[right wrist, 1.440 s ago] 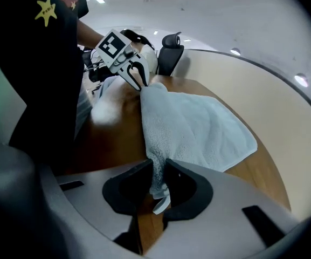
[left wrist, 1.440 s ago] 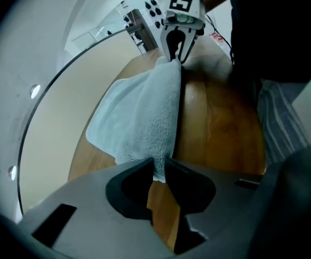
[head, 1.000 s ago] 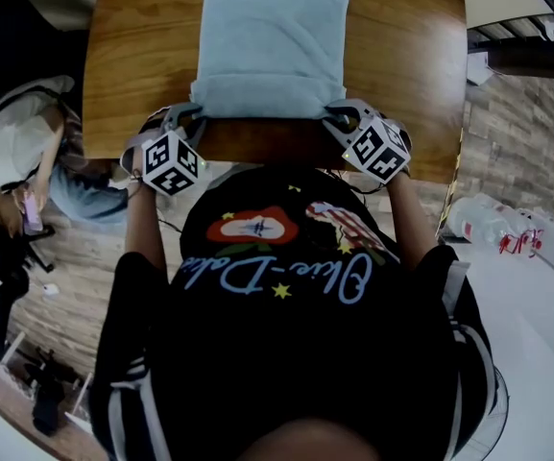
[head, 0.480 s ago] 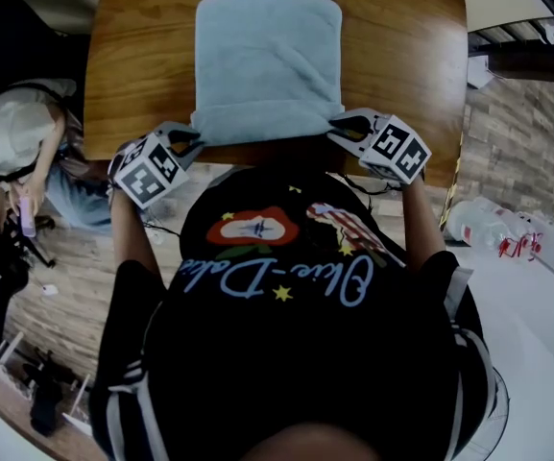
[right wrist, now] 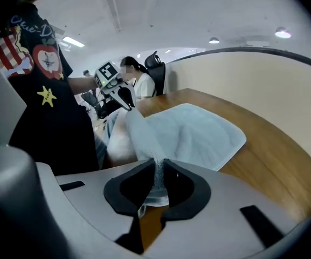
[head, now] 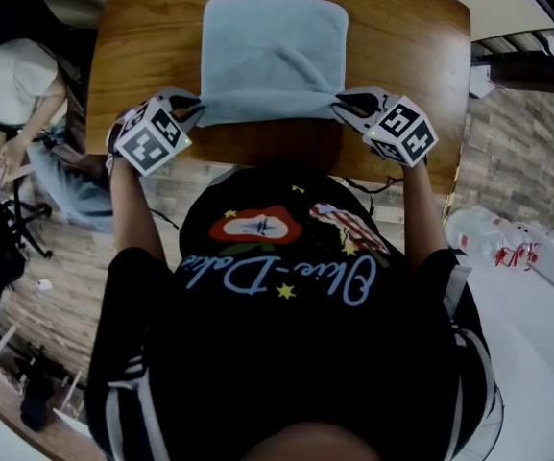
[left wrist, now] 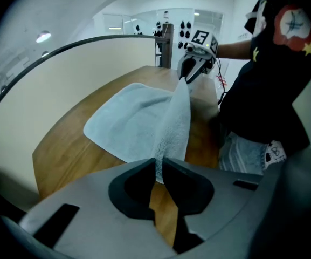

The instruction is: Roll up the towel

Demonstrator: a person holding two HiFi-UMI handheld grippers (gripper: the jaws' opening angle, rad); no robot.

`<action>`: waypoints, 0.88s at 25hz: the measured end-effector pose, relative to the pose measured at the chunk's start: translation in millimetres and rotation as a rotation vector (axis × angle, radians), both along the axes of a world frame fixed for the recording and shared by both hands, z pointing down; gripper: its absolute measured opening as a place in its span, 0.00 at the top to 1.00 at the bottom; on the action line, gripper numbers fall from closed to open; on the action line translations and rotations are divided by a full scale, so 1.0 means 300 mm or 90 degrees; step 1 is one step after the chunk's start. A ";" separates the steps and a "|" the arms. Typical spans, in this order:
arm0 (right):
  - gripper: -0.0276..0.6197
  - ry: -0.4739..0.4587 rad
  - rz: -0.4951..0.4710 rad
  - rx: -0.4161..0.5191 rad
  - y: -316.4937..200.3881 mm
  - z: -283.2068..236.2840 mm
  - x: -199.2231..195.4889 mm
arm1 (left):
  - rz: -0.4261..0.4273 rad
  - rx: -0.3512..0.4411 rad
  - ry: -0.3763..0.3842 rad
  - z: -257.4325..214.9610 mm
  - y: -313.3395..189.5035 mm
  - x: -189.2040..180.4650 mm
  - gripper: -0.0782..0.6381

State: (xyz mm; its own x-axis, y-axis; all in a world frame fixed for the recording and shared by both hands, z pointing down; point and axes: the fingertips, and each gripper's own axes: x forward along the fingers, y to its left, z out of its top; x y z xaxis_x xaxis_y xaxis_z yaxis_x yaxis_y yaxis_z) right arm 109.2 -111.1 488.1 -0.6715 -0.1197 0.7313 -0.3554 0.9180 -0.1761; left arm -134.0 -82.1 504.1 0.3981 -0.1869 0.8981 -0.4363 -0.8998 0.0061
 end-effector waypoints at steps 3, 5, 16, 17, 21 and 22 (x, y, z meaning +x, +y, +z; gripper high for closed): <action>0.89 0.028 0.012 0.033 -0.048 0.014 -0.003 | -0.007 0.034 -0.018 0.011 -0.052 -0.003 0.84; 0.89 0.052 0.021 0.056 -0.079 0.030 -0.006 | -0.020 0.062 -0.021 0.018 -0.089 -0.005 0.84; 0.89 0.151 0.043 0.152 -0.160 0.118 -0.004 | -0.111 0.172 -0.061 0.080 -0.211 -0.011 0.84; 0.88 0.162 0.044 0.159 -0.166 0.125 -0.003 | -0.111 0.179 -0.069 0.090 -0.218 -0.012 0.84; 0.79 0.186 0.055 0.181 -0.194 0.145 0.009 | -0.112 0.185 -0.086 0.122 -0.238 -0.009 0.83; 0.78 0.185 0.061 0.179 -0.198 0.149 0.013 | -0.118 0.187 -0.085 0.123 -0.245 -0.009 0.83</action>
